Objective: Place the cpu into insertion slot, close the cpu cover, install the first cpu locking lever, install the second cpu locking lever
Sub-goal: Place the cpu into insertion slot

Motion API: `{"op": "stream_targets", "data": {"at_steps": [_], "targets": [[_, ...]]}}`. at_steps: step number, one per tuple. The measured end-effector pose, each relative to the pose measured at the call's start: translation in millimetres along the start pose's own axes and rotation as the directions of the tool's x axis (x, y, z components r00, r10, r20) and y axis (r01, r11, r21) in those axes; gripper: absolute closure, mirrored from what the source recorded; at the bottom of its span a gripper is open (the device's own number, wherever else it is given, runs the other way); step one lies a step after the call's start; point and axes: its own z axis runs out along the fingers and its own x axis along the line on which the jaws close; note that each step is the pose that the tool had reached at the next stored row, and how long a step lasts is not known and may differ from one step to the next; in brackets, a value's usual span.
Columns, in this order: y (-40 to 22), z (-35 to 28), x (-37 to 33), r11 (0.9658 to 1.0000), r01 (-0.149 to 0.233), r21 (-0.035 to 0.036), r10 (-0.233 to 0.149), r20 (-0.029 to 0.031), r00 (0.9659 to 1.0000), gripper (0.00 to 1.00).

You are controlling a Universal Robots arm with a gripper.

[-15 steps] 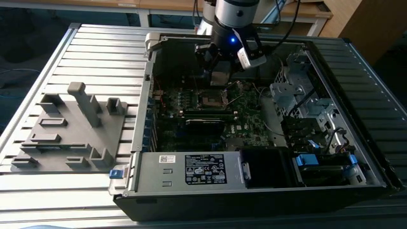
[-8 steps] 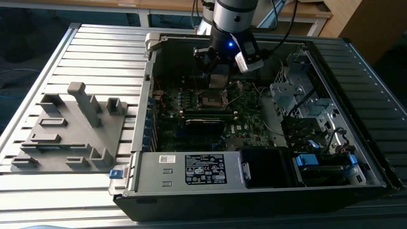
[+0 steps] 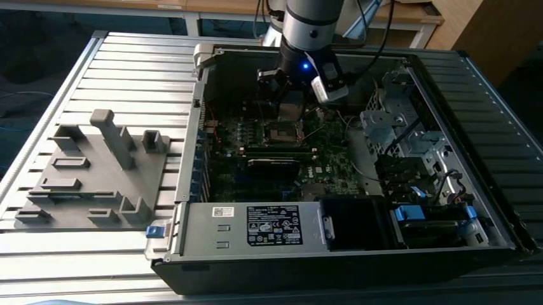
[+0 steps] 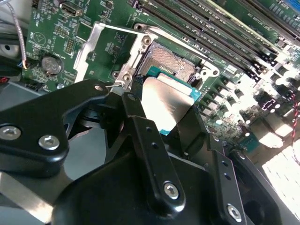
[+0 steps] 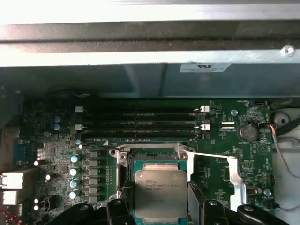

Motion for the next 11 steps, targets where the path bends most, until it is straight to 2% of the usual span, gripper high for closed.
{"op": "stream_targets", "data": {"at_steps": [4, 11], "targets": [[-0.7, 5.3, 1.0, 1.0000, 0.004, 0.0000, -0.004, 0.0001, 1.0000, 0.46], [-0.8, 5.7, 1.2, 1.0000, 0.004, 0.0002, -0.004, 0.0000, 1.0000, 0.46]]}}
